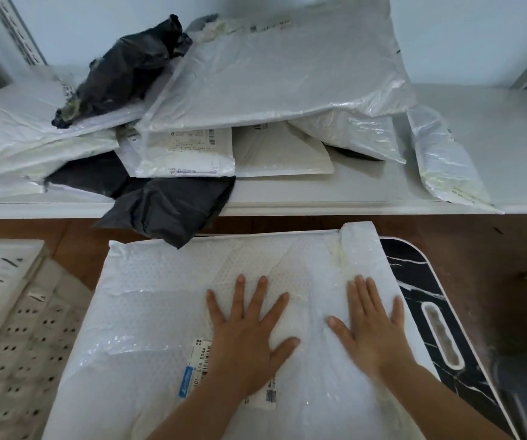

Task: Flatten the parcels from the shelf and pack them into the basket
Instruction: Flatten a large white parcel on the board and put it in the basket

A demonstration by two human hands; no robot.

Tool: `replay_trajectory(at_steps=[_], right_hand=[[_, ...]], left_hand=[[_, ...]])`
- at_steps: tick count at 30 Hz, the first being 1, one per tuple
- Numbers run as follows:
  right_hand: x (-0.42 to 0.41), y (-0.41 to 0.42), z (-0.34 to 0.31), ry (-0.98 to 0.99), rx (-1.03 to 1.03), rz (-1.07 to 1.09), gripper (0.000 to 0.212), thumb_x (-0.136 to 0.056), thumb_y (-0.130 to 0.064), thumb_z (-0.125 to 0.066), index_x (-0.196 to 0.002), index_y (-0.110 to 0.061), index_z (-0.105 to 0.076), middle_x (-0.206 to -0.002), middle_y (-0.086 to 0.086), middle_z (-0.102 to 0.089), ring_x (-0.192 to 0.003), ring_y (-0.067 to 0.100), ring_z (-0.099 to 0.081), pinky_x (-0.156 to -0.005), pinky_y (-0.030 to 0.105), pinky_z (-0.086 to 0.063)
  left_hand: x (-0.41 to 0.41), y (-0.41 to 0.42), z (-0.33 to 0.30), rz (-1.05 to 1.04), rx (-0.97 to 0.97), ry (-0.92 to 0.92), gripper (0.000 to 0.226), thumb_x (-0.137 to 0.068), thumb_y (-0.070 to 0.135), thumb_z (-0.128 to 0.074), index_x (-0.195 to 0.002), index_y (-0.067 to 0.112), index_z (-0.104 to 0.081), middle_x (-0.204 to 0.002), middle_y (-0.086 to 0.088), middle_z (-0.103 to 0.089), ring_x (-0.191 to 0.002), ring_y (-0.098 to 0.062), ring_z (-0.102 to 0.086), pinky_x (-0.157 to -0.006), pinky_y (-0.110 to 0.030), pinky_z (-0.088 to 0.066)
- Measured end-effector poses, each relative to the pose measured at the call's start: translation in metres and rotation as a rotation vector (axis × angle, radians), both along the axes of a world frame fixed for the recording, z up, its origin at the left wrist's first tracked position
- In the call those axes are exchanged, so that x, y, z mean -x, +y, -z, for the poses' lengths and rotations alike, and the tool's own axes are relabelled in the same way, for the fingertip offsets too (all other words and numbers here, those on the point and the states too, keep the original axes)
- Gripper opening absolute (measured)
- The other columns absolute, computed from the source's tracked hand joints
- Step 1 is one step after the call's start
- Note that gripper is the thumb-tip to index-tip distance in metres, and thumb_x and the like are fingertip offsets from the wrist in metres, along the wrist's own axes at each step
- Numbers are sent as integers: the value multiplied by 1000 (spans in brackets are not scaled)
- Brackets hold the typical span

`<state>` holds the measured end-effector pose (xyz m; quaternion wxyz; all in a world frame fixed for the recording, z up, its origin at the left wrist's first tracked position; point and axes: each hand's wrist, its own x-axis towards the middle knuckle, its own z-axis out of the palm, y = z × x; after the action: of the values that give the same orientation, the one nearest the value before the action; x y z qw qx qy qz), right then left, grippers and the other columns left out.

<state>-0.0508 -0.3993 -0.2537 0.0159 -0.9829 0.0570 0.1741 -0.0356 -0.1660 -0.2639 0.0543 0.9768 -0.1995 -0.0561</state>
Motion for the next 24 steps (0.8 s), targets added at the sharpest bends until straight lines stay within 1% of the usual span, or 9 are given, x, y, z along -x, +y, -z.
replay_trajectory(at_steps=[2, 4, 7, 9, 11, 14, 18, 21, 24], right_hand=[[19, -8, -3, -51, -17, 151, 92, -75, -76, 22, -148, -21, 21, -157, 2, 28, -143, 23, 29, -115, 59, 10], [30, -8, -15, -116, -75, 380, 95, -83, -81, -10, -154, -19, 5, -162, 8, 12, -148, 29, 12, -115, 64, -9], [34, 0, -31, -184, -154, 622, 111, -73, -73, -57, -151, -8, -12, -157, 17, -17, -142, 38, -21, -106, 59, -31], [35, 5, -40, -155, -168, 723, 119, -67, -66, -72, -149, -2, -15, -152, 19, -30, -138, 39, -31, -102, 58, -36], [36, 4, -45, -125, -239, 842, 115, -65, -51, -84, -146, 3, -22, -146, 21, -37, -131, 43, -39, -99, 60, -38], [42, 0, -49, -116, -302, 872, 84, -65, -35, -89, -123, 7, -45, -115, 23, -60, -104, 41, -60, -88, 52, -50], [50, 11, -74, -119, -210, 701, 38, -76, -33, -78, -89, -8, -53, -73, 4, -59, -73, 25, -62, -60, 32, -44], [56, 18, -95, -170, -164, 608, 29, -74, -27, -75, -82, -14, -51, -79, 5, -59, -78, 28, -62, -61, 33, -46], [63, 23, -118, -120, -29, 443, 20, -72, -16, -66, -75, -20, -47, -84, 4, -59, -82, 29, -63, -72, 38, -56]], left_hand=[[0, 10, 2, 15, 2, 13, 60, -96, 64, -18, -145, 35, -36, -154, -2, -35, -146, -30, -19, -107, -65, -16], [3, 31, -2, -61, 1, 19, 63, -97, 61, -9, -147, 32, -32, -156, -2, -31, -147, -22, -5, -111, -57, -10], [9, 73, -15, -460, 4, 48, 83, -83, 78, -1, -152, 32, 6, -161, -3, 13, -144, -27, 23, -112, -55, 18], [16, 107, -28, -791, 19, 126, 97, -77, 85, -16, -151, 31, 14, -160, -7, 16, -146, -32, 19, -112, -62, 8], [24, 140, -43, -1038, 202, 191, 112, -72, 82, -48, -152, 25, 6, -161, -12, 3, -147, -38, -3, -111, -65, -15], [33, 174, -62, -1240, 553, 261, 109, -68, 47, -82, -147, 4, -20, -145, -25, -37, -127, -43, -43, -98, -55, -43], [47, 190, -82, -1311, 600, 343, 78, -72, 27, -84, -130, -9, -46, -125, -27, -55, -111, -42, -55, -87, -46, -49], [59, 193, -100, -1272, 634, 401, 65, -73, 18, -83, -123, -9, -53, -115, -24, -58, -97, -34, -56, -79, -40, -47], [70, 197, -126, -1177, 574, 415, 65, -73, 11, -82, -126, -7, -51, -121, -21, -57, -110, -35, -54, -81, -36, -43]])
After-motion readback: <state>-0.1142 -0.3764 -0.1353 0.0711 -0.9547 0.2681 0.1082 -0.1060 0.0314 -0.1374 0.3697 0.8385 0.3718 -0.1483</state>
